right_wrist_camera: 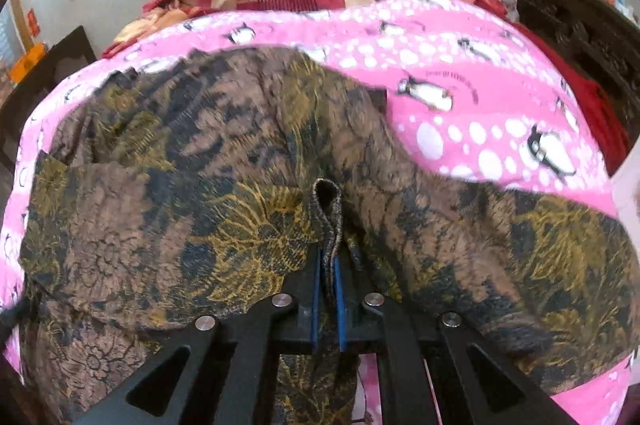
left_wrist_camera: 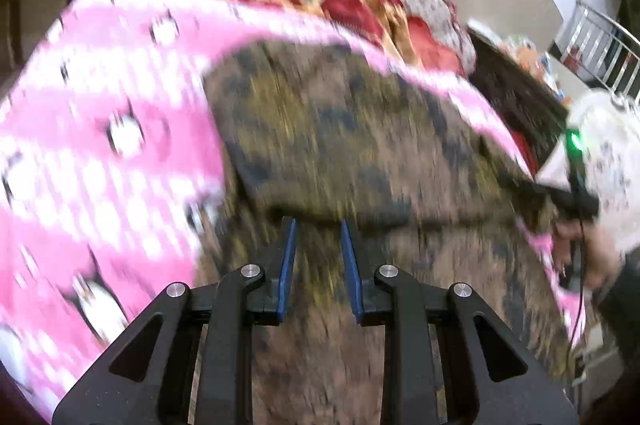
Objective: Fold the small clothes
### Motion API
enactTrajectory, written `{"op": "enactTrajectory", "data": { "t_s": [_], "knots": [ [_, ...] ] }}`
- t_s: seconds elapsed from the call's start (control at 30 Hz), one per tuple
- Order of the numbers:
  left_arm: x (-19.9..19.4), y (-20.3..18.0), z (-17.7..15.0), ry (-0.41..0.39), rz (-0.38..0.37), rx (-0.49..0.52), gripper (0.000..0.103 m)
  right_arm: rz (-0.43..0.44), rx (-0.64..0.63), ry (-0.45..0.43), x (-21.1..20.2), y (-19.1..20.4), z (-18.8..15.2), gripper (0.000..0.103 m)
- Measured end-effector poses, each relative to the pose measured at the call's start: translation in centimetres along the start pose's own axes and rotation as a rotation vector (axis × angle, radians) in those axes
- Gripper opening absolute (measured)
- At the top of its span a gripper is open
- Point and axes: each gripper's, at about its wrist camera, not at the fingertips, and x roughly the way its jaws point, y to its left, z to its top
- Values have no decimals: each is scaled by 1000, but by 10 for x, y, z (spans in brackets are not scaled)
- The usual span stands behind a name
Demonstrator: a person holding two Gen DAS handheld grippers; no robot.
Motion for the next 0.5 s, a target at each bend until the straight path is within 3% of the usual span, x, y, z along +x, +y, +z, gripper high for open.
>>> {"op": "enactTrajectory", "data": {
  "t_s": [0.1,0.23,0.33,0.4,0.5],
  "knots": [
    [13,-2,35,-41,72,16,22,22,-38,-93,-30,3,2,6],
    [57,4,48,29,108,-6,22,38,-52,-164,-60,4,-5,7],
    [83,18,33,90,135,-70,22,38,-90,-167,-61,14,-12,8],
    [86,21,24,70,132,-60,22,36,-89,-152,-56,15,-15,8],
    [86,13,23,58,168,-17,22,156,-47,-108,-45,14,-23,8]
  ]
}}
